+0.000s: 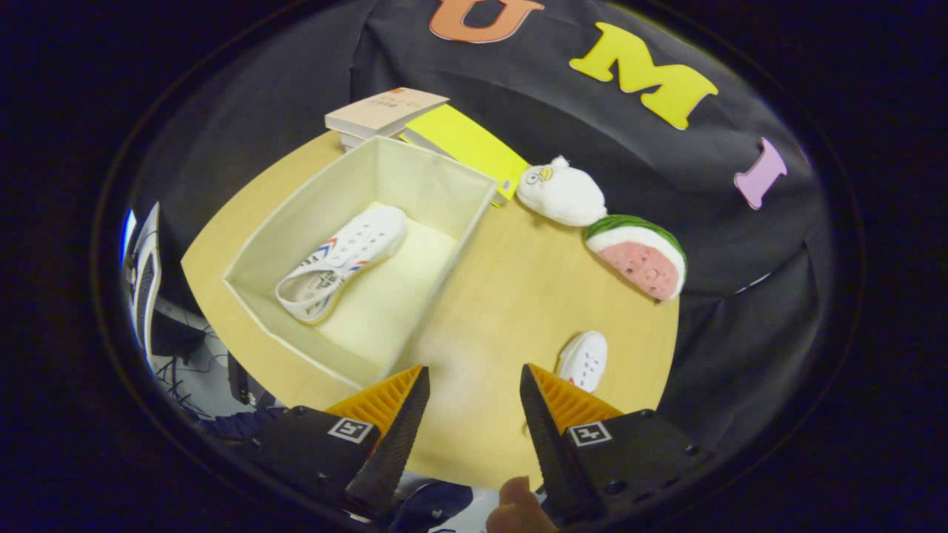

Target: Open the storage box then place both shoes into the box .Put the left shoe in first, then the right shoe, with the right side of both shoes facing outward in a uniform manner.

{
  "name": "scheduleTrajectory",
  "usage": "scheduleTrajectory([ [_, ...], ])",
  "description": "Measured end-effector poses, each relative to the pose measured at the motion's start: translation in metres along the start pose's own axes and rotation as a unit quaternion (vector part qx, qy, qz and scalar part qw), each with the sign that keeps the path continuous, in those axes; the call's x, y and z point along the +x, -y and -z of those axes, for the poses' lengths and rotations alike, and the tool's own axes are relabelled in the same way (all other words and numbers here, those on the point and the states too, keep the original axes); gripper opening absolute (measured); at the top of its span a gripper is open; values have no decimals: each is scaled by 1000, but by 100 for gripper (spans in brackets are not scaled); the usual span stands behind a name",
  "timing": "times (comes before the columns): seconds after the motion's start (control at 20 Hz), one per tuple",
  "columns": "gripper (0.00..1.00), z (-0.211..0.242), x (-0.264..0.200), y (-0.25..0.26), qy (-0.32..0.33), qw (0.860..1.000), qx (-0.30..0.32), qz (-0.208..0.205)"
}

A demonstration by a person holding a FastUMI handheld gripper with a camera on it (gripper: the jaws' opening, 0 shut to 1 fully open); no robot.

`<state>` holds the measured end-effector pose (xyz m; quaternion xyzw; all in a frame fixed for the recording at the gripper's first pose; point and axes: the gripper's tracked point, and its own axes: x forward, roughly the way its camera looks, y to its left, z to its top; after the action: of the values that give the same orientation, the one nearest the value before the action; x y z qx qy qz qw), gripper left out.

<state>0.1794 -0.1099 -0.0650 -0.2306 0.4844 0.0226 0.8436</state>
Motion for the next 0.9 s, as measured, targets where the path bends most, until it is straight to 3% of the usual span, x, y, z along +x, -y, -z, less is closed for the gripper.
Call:
scheduleTrajectory([
  [0.3, 81, 55, 57, 72, -57, 995, 80, -15],
  [0.9, 80, 123, 166, 142, -117, 963, 238, -43],
])
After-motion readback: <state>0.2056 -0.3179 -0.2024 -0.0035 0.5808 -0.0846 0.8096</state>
